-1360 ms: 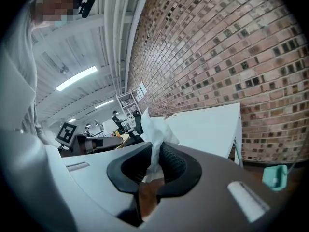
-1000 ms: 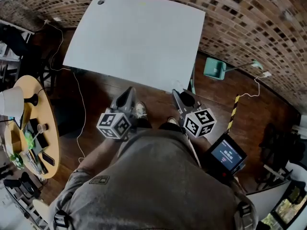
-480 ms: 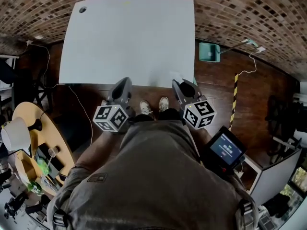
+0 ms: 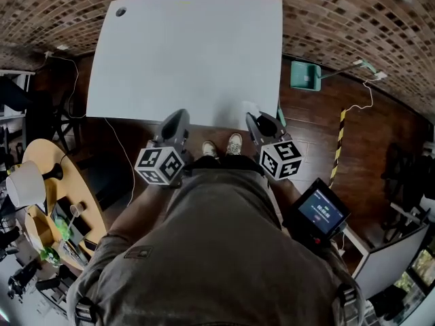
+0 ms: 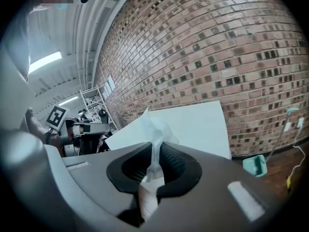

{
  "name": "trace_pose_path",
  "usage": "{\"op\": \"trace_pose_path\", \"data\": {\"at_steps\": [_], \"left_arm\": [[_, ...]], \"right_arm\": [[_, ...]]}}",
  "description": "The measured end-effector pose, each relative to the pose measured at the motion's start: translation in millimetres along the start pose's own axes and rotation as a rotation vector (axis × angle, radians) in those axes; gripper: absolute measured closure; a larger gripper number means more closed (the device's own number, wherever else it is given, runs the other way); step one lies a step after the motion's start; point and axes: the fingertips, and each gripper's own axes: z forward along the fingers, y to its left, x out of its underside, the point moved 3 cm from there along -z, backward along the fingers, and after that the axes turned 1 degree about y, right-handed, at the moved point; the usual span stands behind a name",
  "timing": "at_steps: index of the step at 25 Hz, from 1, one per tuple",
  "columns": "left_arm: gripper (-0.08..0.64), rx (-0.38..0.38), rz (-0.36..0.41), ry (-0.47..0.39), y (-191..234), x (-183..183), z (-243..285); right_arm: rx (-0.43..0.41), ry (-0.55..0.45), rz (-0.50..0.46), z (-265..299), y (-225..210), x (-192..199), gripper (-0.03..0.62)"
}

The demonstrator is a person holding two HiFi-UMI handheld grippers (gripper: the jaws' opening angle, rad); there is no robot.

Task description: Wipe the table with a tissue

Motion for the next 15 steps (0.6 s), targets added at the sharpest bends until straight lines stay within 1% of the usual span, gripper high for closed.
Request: {"op": "trace_pose_path", "data": {"at_steps": [4, 7, 11, 15], "left_arm": [[0.558, -0.022, -0.009, 0.01, 7, 0, 8], [0.558, -0.014, -0.006, 0.043, 17, 3, 15], [0.558, 0.041, 0.008, 0.102, 24, 7, 31], [0.558, 0.088, 0.033, 0.164, 29, 13, 43]], "right_arm": [[0.017, 0.033, 0.004, 10, -12, 8, 0.539], [0.046, 0.069, 0.011, 16, -14, 18, 0.538], [0.108, 0.126, -0.005, 27, -19, 28, 0.538], [0.157, 0.225, -0.022, 38, -21, 46, 0.538]]}}
